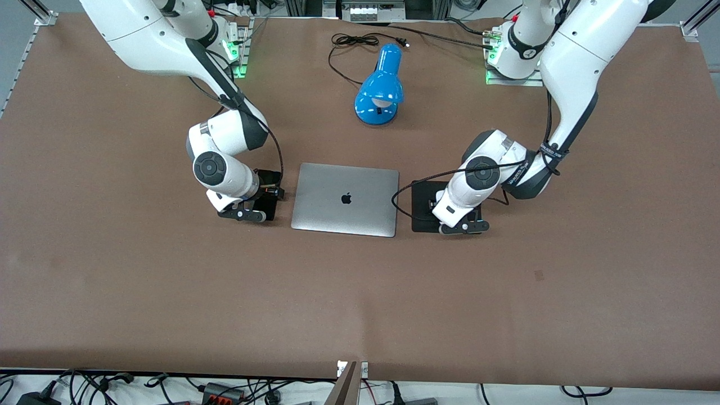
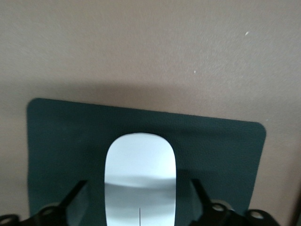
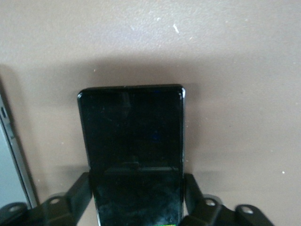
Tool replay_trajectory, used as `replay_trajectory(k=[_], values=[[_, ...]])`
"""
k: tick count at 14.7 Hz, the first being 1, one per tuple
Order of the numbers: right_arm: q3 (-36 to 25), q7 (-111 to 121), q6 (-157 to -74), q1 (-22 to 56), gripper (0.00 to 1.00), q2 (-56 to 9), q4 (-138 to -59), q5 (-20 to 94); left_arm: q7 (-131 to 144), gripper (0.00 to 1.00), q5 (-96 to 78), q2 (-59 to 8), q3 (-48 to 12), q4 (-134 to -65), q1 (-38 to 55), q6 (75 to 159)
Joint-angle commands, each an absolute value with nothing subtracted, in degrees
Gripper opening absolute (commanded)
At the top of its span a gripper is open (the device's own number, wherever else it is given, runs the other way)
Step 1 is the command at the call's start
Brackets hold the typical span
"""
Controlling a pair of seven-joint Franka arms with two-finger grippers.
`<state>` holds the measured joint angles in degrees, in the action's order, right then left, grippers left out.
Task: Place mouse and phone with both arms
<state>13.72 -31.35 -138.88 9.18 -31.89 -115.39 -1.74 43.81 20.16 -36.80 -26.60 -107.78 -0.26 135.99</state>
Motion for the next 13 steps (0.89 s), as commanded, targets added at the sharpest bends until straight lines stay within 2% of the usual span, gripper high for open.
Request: replay_trajectory(k=[1,3,5,8,13], values=[[13.71,-33.75,-137.56,9.84,1.00,-29.46,-113.38,-1.05,44.74,1.00,21.71,-29.91,-27.07,-107.41,-1.05,133.68],[13.71,-33.58,-133.18,9.76,1.00,-25.86,-111.37,-1.14,44.56,1.00,21.71,-26.03,-26.98,-104.61,-1.40,131.33],[13.54,-33.05,-123.88,9.41,1.00,-23.56,-105.15,-1.32,41.51,1.00,21.71,-24.88,-27.07,-99.52,-1.93,124.58],[12.92,-31.48,-110.69,8.79,1.00,-23.47,-93.29,-2.89,27.82,1.00,21.62,-24.87,-26.89,-90.47,-3.85,110.34],[11.78,-18.05,-98.46,2.74,1.00,-23.12,-78.43,-4.31,12.06,1.00,20.22,-22.34,-27.60,-81.40,-9.75,99.16]])
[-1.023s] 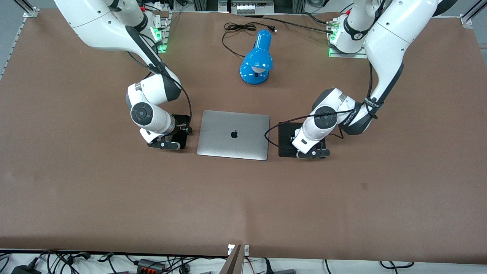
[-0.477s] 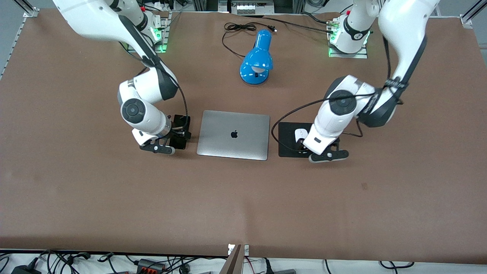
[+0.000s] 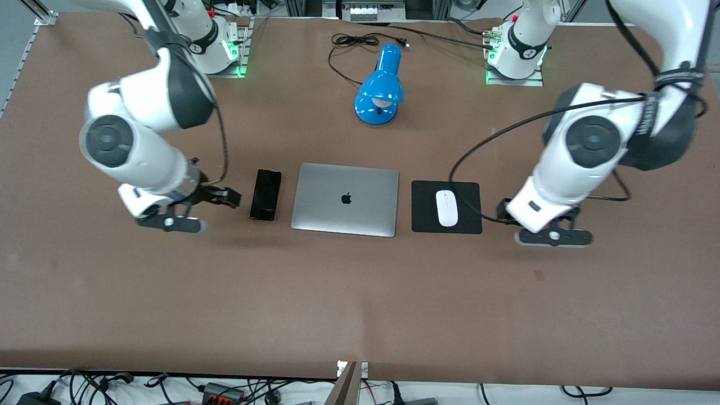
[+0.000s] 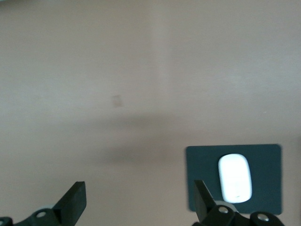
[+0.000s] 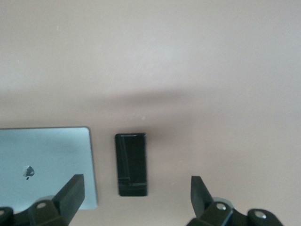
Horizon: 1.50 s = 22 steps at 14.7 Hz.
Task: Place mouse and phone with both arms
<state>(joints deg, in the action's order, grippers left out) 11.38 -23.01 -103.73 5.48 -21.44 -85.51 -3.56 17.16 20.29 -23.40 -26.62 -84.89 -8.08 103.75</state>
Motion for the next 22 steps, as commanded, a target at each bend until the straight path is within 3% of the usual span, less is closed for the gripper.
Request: replay_trajectory(k=[1,6,10,12,14,16,19,22], values=[[11.78,-14.71,-96.26,0.64,1.00,-23.12,-75.70,-4.13,10.21,1.00,17.95,-20.58,-27.51,-81.13,-10.54,97.40],[11.43,-2.75,-92.90,-5.53,1.00,-21.28,-70.05,-3.95,9.05,1.00,6.77,-15.30,-27.33,-81.12,-15.64,88.25],[0.39,2.29,-93.16,-0.63,1.00,-17.94,-70.84,-3.60,1.98,1.00,5.55,-13.99,-26.46,-80.08,-17.23,84.11],[-2.02,2.20,-92.99,0.79,1.00,-17.23,-71.10,-3.43,-0.53,1.00,1.17,-9.69,-18.42,-82.43,-12.08,84.02],[-2.02,1.85,-92.38,0.53,1.00,-16.35,-71.28,-3.34,-0.17,1.00,-4.90,-6.87,-2.70,-84.63,-0.84,84.11],[-2.02,2.29,-92.11,0.53,1.00,-13.73,-74.60,-3.25,0.35,1.00,-3.18,-3.19,-0.35,-86.73,2.28,84.90],[-2.02,2.20,-93.16,0.53,1.00,-11.08,-80.23,-3.16,0.70,1.00,0.88,4.11,-0.70,-96.38,2.37,92.34],[-2.02,1.67,-98.76,0.53,1.00,-7.57,-88.39,-3.16,-0.09,1.00,0.35,4.57,-0.79,-97.56,1.76,92.64]])
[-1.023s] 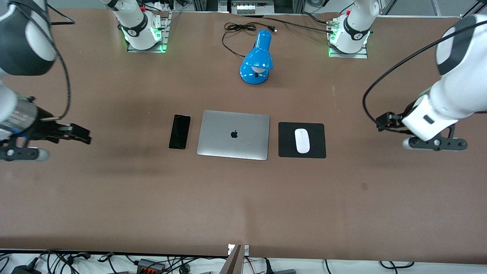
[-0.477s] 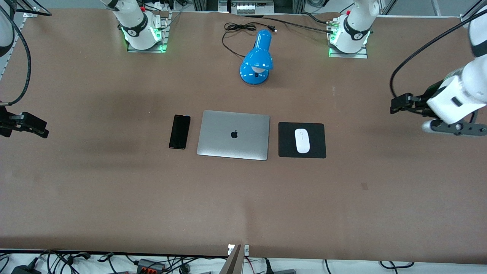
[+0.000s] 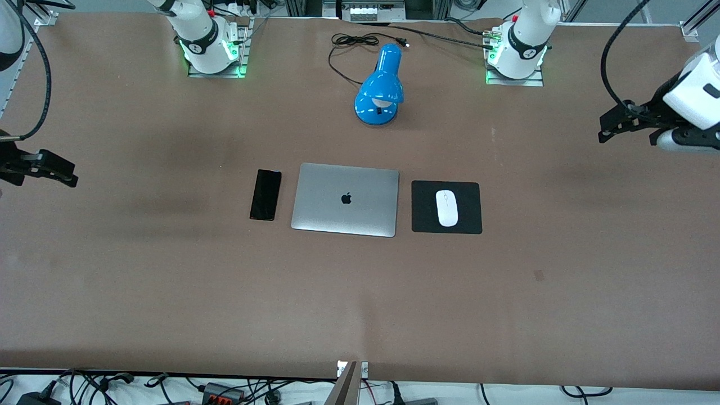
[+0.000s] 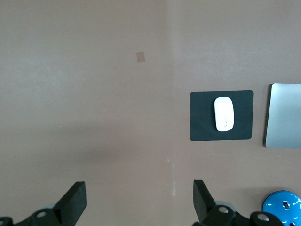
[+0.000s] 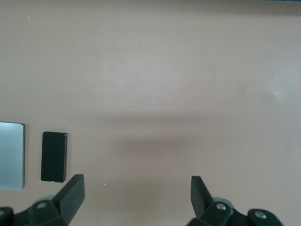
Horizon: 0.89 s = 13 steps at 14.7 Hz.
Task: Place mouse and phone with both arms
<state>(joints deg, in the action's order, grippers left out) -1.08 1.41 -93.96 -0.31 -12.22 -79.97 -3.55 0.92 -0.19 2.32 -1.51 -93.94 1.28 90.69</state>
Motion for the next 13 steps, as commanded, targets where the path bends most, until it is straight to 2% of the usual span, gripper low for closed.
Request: replay_trajectory(k=[1,5,11,13], values=[[-2.02,1.67,-101.31,0.61,1.00,-6.25,-91.46,-3.16,0.00,1.00,0.18,3.35,-0.97,-96.17,1.93,92.55],[-2.11,1.41,-101.26,0.53,1.00,-2.29,-95.80,-3.16,-0.09,1.00,0.26,2.28,-1.14,-94.22,2.02,89.40],[-2.20,1.41,-97.56,-0.53,1.00,-0.26,-94.75,-2.46,0.00,1.00,0.26,2.11,-1.32,-93.16,2.81,88.77],[-2.63,1.49,-97.73,-0.79,1.00,-0.18,-94.75,1.12,0.00,1.00,0.26,2.20,-1.32,-93.16,2.81,88.77]])
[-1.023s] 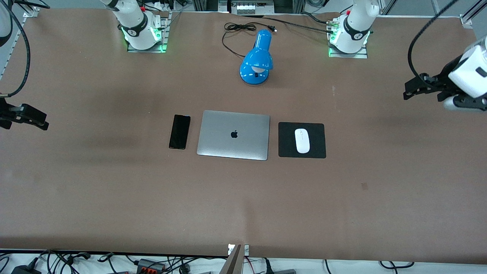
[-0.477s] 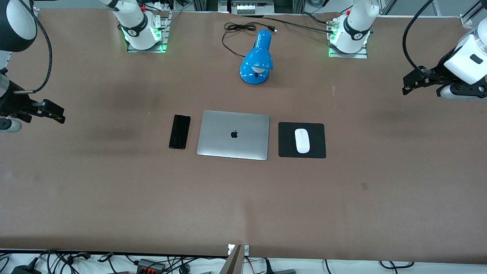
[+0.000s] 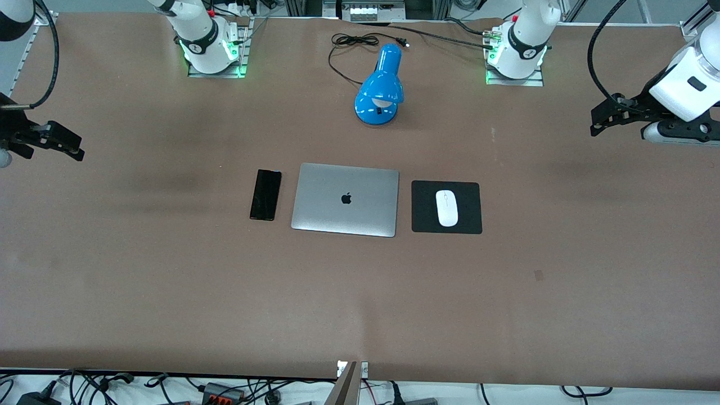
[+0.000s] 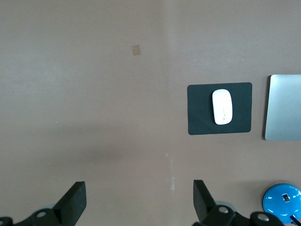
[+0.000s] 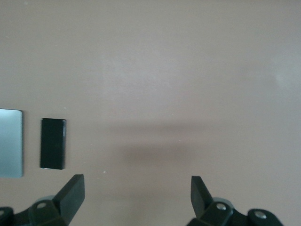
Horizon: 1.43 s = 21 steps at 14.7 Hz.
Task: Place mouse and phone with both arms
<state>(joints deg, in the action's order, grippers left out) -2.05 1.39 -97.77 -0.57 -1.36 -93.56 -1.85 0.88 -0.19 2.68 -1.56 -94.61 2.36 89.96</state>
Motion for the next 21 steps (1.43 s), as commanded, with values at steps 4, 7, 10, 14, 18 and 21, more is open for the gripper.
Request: replay_trajectory(k=[4,7,10,14,18,21], values=[[-3.34,1.93,-96.60,-0.79,1.00,1.05,-94.83,1.32,0.00,1.00,0.26,2.20,-1.32,-93.16,2.81,88.68],[-3.34,2.46,-94.74,-0.79,1.00,1.50,-95.10,0.97,-0.09,1.00,0.26,2.20,-1.32,-93.16,2.73,87.81],[-3.34,2.46,-96.59,-0.79,1.00,1.49,-95.54,0.44,-0.09,1.00,0.26,2.20,-1.23,-93.08,2.81,87.45],[-3.08,1.76,-96.86,-0.53,1.00,1.58,-95.89,-1.41,-0.09,1.00,0.26,2.20,-1.32,-93.08,2.73,87.45],[-2.99,1.67,-95.89,-0.44,1.00,2.20,-95.89,-1.32,-0.09,1.00,0.26,2.20,-1.32,-93.08,2.73,87.45],[-2.99,1.67,-95.54,-0.44,1.00,2.20,-95.89,-1.14,0.00,1.00,0.26,2.20,-1.32,-93.08,2.81,87.45]])
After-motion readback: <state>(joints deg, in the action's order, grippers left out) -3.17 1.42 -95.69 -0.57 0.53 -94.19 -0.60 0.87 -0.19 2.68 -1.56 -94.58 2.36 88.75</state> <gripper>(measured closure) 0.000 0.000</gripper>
